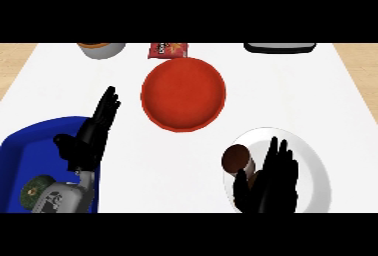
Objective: Pick the sweet potato from the plate and place it in the bowl
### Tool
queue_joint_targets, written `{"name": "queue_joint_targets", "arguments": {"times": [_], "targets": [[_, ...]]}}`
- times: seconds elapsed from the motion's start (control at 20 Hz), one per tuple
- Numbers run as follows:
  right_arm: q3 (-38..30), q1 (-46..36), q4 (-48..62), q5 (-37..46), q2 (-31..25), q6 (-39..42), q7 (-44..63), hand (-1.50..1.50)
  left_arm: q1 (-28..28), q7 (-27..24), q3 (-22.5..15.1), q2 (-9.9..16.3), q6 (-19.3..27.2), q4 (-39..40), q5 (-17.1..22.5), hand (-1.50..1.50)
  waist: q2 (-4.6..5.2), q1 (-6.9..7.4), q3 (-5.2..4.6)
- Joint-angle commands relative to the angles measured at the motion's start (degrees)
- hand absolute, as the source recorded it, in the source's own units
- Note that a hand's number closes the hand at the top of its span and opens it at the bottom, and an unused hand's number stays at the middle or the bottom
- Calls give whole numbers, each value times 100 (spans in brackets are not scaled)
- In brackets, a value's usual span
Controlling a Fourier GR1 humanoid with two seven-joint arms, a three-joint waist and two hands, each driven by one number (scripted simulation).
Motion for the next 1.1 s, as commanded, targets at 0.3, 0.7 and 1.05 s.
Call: {"name": "queue_joint_targets", "arguments": {"times": [0.3, 0.7, 1.05], "targets": [[-252, 166, 298, -300, 63, -1103, 918, -150, -16, -116, 50, -7, -153, 84, -23, 0, 24, -19, 8], [-416, 479, 458, -327, 63, -1504, 620, -150, 2, 271, 55, -37, -26, -263, -105, 0, 12, -14, 9], [-938, 529, 1188, -92, 65, -1368, 721, -150, 261, -19, -62, -235, 12, -101, -244, 0, 26, -2, 6]]}}
